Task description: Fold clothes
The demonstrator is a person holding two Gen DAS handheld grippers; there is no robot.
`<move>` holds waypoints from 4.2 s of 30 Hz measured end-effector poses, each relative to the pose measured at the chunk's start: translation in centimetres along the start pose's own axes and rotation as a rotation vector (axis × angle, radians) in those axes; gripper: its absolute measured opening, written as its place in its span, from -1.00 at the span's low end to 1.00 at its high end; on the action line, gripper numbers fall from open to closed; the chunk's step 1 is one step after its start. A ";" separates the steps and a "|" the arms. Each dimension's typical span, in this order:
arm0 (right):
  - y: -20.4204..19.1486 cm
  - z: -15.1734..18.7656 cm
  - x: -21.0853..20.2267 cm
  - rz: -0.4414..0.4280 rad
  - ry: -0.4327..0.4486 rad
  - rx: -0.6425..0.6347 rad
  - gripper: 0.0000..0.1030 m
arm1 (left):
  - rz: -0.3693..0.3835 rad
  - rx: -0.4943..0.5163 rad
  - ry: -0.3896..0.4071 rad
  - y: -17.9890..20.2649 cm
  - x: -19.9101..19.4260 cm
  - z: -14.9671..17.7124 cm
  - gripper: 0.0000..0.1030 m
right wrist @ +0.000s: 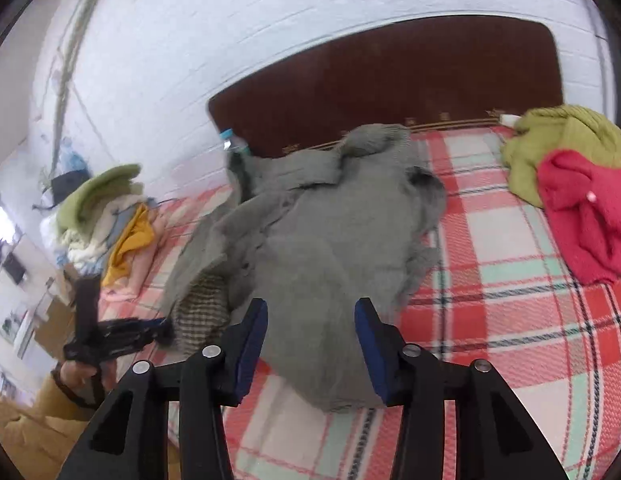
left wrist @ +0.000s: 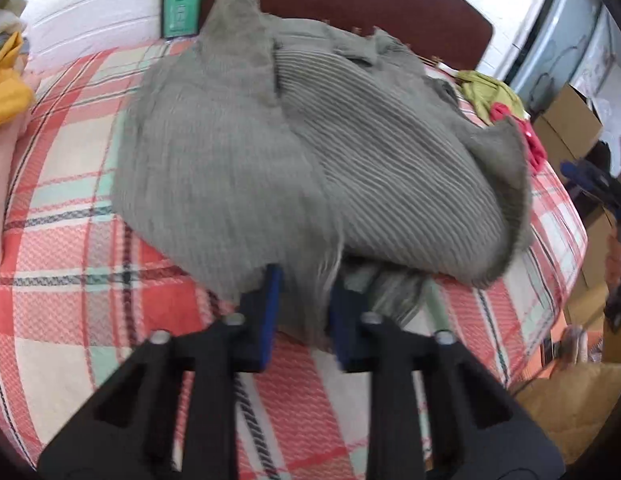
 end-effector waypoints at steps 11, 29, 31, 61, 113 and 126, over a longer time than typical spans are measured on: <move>-10.7 5.8 11.3 -0.215 -0.285 -0.242 0.15 | -0.203 0.021 0.130 -5.2 -5.7 -5.8 -0.74; -10.0 1.9 11.1 -0.595 -0.232 0.205 -0.80 | -0.047 0.119 0.099 -4.1 -7.0 -2.2 0.65; -9.9 1.6 10.7 -0.600 -0.223 0.219 -0.80 | -0.083 0.105 0.083 -4.8 -6.2 -2.3 0.65; -5.3 4.7 6.7 -0.225 -0.299 0.044 0.11 | 0.136 -0.006 0.095 -3.4 -5.2 1.0 0.84; -8.4 4.6 3.7 -0.111 -0.209 -0.326 0.36 | 0.176 -0.032 -0.078 -1.5 -1.9 3.2 0.74; -18.0 11.0 13.4 -0.116 -0.317 -0.730 -0.18 | 0.185 -0.229 -0.053 -4.1 -1.5 1.1 -0.69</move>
Point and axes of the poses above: each gripper's, at about its wrist camera, not at the fingertips, and x roughly the way its jaws point, y to its right, z to its underside, the point moved 2 cm from there along x, roughly the way its jaws point, and after that the axes turned 7 degrees about y, right-handed, at the moved point
